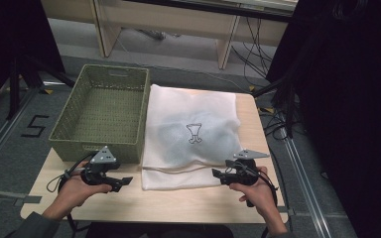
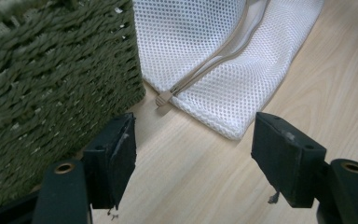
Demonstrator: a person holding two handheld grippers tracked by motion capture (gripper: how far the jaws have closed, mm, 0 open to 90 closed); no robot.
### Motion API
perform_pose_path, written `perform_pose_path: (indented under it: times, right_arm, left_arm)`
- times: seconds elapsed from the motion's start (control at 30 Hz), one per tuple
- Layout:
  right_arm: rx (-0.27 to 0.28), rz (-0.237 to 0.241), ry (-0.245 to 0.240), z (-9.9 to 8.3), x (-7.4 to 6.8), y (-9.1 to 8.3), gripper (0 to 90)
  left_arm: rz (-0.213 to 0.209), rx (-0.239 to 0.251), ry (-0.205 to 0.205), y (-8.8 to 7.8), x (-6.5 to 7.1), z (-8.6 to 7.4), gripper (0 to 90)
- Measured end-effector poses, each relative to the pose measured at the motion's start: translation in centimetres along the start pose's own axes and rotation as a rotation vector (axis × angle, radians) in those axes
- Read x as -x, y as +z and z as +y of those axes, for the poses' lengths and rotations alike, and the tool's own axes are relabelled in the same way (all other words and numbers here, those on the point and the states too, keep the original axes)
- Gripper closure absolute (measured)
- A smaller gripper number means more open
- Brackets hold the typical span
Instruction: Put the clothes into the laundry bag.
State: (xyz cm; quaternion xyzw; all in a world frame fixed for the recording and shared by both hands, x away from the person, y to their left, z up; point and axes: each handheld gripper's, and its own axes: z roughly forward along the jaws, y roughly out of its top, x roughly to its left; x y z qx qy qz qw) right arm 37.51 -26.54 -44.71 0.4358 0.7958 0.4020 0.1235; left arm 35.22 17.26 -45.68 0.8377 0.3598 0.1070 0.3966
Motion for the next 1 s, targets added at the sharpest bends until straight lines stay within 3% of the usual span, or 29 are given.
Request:
perform_pose_path:
  times: [0.3, 0.37, 0.4, 0.53, 0.57, 0.6, 0.63, 0.7, 0.8, 0.87, 0.93, 0.97, 1.0]
  right_arm:
    - [0.011, -0.012, 0.021, -2.1, -0.2, -2.1, 30.2]
    - [0.005, -0.014, 0.049, -2.5, -0.5, -2.6, 30.0]
    - [0.008, -0.016, 0.032, -2.6, -0.3, -2.6, 29.9]
    - [0.018, -0.019, 0.037, -3.2, -0.3, -3.2, 29.7]
    - [0.018, -0.023, 0.031, -3.4, -0.3, -3.3, 29.7]
    - [0.011, -0.023, 0.065, -3.5, -0.6, -3.4, 29.6]
    - [0.015, -0.02, 0.039, -3.6, -0.3, -3.5, 29.6]
    - [0.005, -0.02, 0.077, -3.7, -0.5, -3.6, 29.5]
    - [0.015, -0.029, 0.03, -3.8, 0.2, -3.6, 29.4]
    - [0.006, -0.034, 0.045, -3.8, 0.2, -3.7, 29.4]
    - [0.005, -0.027, 0.06, -3.9, 0.2, -3.6, 29.3]
    - [-0.002, -0.026, 0.096, -3.9, -0.1, -3.7, 29.3]
    - [0.0, -0.03, 0.087, -3.9, 0.0, -3.6, 29.3]
  left_arm:
    - [0.017, -0.01, 0.012, -0.6, 0.5, -1.3, 27.8]
    - [0.015, -0.019, 0.01, -0.6, 0.8, -1.6, 27.7]
    - [0.014, -0.023, 0.022, -0.7, 1.0, -1.7, 27.7]
    - [0.007, -0.029, 0.052, -0.7, 1.1, -1.7, 27.3]
    - [0.009, -0.027, 0.028, -0.7, 1.2, -1.8, 27.2]
    - [0.018, -0.021, 0.039, -0.7, 1.0, -1.8, 27.1]
    - [0.015, -0.029, 0.029, -0.7, 1.0, -1.8, 27.0]
    - [0.02, -0.029, 0.026, -0.6, 0.9, -1.8, 26.9]
    - [0.024, -0.033, 0.022, -0.6, 0.8, -1.8, 26.8]
    - [0.024, -0.049, 0.05, -0.7, 0.7, -1.7, 26.7]
    - [0.019, -0.052, 0.042, -0.5, 0.8, -1.8, 26.3]
    - [0.017, -0.059, 0.045, -0.5, 0.8, -1.8, 26.2]
    - [0.02, -0.069, 0.042, -0.3, 0.8, -1.9, 26.0]
